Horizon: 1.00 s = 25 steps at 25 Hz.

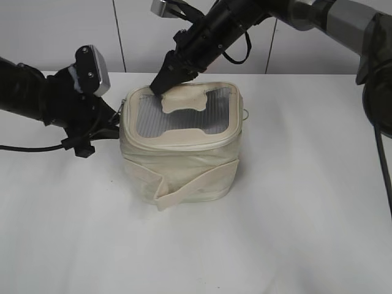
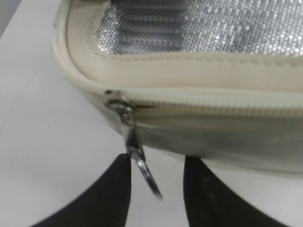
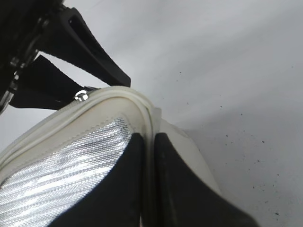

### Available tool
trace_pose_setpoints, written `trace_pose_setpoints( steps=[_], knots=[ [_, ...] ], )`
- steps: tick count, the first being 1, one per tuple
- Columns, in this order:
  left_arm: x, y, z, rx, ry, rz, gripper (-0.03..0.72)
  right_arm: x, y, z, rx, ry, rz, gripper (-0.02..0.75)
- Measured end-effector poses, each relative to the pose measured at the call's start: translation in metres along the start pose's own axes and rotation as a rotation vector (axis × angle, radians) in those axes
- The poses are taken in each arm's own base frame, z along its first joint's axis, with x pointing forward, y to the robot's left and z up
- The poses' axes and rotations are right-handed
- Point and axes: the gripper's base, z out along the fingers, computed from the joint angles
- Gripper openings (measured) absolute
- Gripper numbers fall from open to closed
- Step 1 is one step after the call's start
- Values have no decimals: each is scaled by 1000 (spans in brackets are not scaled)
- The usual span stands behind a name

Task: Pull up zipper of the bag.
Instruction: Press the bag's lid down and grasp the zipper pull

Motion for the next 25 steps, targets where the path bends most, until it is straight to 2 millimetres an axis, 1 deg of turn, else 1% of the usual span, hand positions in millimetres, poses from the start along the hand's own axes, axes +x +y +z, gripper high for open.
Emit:
trace_pose_setpoints(
  steps=[2,5,6,8,9,10,12,14,18,20,25],
  knots=[
    [-1,0,0,-4,-10,-18,258,0,0,0,0,0,0,42],
    [-2,1,0,-8,-18,-34,181,0,0,0,0,0,0,42],
    [-2,1,0,-9,-20,-38,146,0,0,0,0,0,0,42],
    [-2,1,0,-13,-22,-46,52,0,0,0,0,0,0,42],
    [-2,2,0,-17,-23,-52,17,0,0,0,0,0,0,42],
    [-2,2,0,-17,-24,-53,0,0,0,0,0,0,0,42],
    [-3,2,-1,-23,-24,-75,-4,0,0,0,0,0,0,41],
    [-5,3,-4,-34,-27,-140,-4,0,0,0,0,0,6,41],
    [-12,0,-21,-54,-36,-247,-4,0,0,0,0,0,34,41],
    [-14,-8,-32,-55,-38,-270,-4,0,0,0,0,0,50,41],
    [-12,-39,-59,-53,-39,-308,-4,0,0,0,-2,-2,82,41]
  ],
)
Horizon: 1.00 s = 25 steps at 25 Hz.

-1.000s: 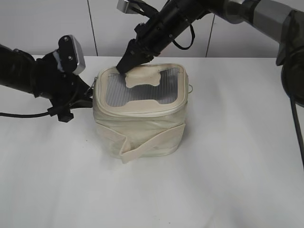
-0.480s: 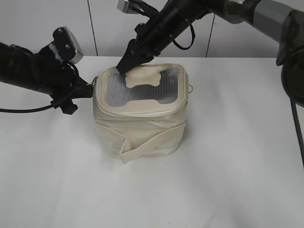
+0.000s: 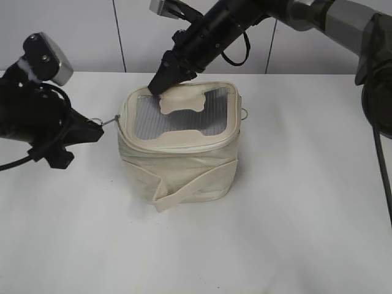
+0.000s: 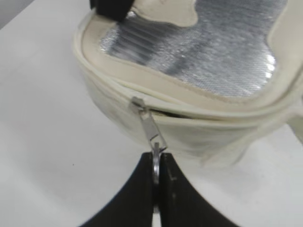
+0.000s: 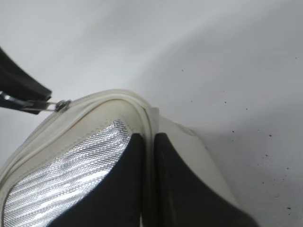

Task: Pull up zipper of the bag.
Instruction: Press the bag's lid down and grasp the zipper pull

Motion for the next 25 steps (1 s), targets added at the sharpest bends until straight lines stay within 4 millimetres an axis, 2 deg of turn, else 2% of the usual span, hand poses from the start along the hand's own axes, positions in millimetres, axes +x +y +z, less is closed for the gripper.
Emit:
trace_pose_setpoints(
  steps=[5,8,13,18,20,23,25],
  knots=[
    [10,-35,-21,29,-2,-34,-4,-1,1,0,-13,-12,50,41],
    [9,-56,-23,72,-5,-12,-4,-1,1,0,-16,-13,88,41],
    [-9,-93,-9,109,-26,39,-4,-1,2,0,-24,-18,112,41],
    [-37,-127,23,128,-30,31,-4,-1,2,0,-27,-20,118,41],
    [-47,-132,34,134,-32,26,-4,-1,2,1,-28,-19,128,41],
    [-47,-133,39,141,-21,-27,-4,-1,2,1,-18,-10,144,54],
    [-47,-133,38,161,-19,-82,20,0,0,0,-11,-8,151,134]
  ],
)
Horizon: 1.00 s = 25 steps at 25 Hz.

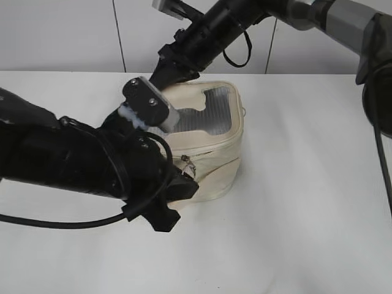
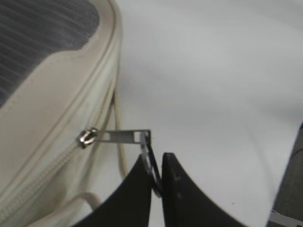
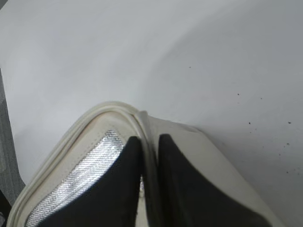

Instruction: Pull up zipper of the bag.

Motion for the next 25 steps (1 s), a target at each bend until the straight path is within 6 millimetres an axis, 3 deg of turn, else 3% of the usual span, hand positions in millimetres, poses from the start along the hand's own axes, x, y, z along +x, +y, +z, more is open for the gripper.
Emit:
trace_pose_setpoints(
  steps=[3,5,7,11,14,16,19,21,22,25],
  knots=[
    [-2,-4,-11,104,3,-32,155,-2,-5,-10,37,-7,28,365],
    [-2,-8,-30,181,34,-38,263,-5,-10,-25,88,-14,45,444],
    [4,-3,-52,197,109,-81,326,-7,-14,-46,141,-31,54,461],
    [8,33,-96,20,111,-188,354,-10,-24,-99,210,-110,131,425],
    [-8,69,-116,-72,45,-209,358,3,-33,-131,182,-152,207,407],
    [-27,96,-113,-33,11,-211,358,23,-34,-149,153,-154,226,402],
    [-57,133,-89,98,-7,-181,358,76,-35,-170,142,-189,270,398],
    [-76,157,-62,175,5,-139,359,120,-30,-174,152,-266,225,396],
    [-83,166,-52,192,13,-114,360,137,-25,-180,180,-312,159,396],
    [-105,185,-22,230,47,-23,362,176,-15,-172,254,-432,80,396]
  ],
)
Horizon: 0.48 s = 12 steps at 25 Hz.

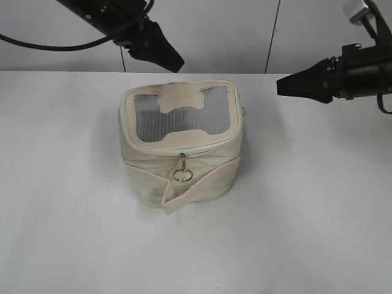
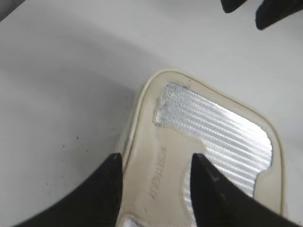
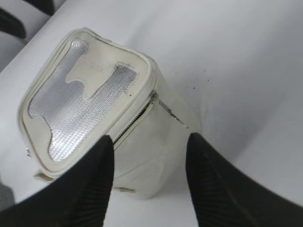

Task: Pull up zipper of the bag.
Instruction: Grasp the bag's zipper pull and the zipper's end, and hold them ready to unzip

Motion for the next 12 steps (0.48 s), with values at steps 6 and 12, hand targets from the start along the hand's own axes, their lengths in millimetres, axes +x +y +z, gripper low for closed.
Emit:
trace_pose_setpoints(
  steps=[6,12],
  knots=[
    [-22,12,38,39,67,48,409,20,-5,9,24,-41,-114,433],
    [-11,21,63,78,128,5,418,26,-17,21,17,-25,-108,440]
  ],
)
